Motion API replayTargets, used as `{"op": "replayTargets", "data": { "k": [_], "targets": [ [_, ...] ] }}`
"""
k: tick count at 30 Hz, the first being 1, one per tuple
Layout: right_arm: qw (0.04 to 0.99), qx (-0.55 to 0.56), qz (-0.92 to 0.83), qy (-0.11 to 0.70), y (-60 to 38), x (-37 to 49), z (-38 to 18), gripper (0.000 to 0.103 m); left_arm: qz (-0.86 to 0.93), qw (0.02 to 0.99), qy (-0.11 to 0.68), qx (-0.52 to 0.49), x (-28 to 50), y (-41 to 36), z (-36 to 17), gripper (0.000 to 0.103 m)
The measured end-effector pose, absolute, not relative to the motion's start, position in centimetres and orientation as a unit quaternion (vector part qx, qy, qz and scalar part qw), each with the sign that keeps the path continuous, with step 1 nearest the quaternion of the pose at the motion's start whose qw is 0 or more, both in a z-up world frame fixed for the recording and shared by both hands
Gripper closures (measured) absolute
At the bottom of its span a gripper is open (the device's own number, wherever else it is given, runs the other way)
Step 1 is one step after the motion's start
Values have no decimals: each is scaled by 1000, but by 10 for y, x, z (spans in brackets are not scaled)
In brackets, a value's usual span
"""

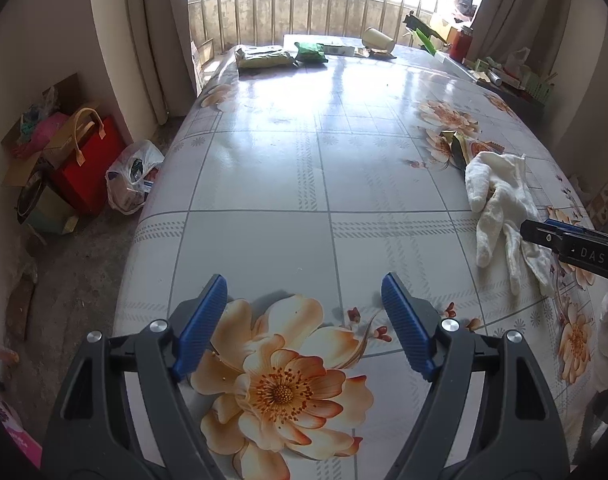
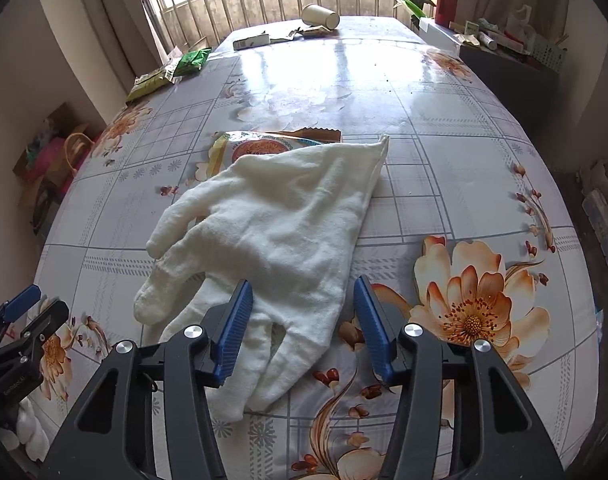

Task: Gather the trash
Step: 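Lower the right gripper onto the white glove's cuff and close it, then grasp the yellow Enaak snack packet with the left gripper while the right gripper holds the glove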

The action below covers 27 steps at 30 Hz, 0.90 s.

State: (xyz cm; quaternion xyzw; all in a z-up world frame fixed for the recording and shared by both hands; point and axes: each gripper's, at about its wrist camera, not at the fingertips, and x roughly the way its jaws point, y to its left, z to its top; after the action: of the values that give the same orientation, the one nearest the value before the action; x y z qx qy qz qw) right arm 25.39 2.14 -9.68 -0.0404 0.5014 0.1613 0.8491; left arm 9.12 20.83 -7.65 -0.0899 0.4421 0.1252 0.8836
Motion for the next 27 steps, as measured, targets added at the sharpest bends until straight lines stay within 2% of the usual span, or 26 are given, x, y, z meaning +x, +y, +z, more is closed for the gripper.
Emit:
{"op": "replayTargets", "data": {
  "k": [4, 9, 12, 27],
  "targets": [
    [850, -47, 163, 498, 23, 252, -97, 64, 127, 884, 442, -89, 91, 208, -76, 28],
    [849, -27, 166, 501, 15, 253, -96, 83, 128, 884, 442, -83, 91, 207, -76, 28],
    [848, -9, 169, 501, 8, 253, -94, 90, 129, 884, 443, -78, 91, 206, -75, 28],
    [836, 116, 228, 486, -54, 224, -61, 94, 121, 887, 442, -65, 90, 191, -70, 28]
  ]
}}
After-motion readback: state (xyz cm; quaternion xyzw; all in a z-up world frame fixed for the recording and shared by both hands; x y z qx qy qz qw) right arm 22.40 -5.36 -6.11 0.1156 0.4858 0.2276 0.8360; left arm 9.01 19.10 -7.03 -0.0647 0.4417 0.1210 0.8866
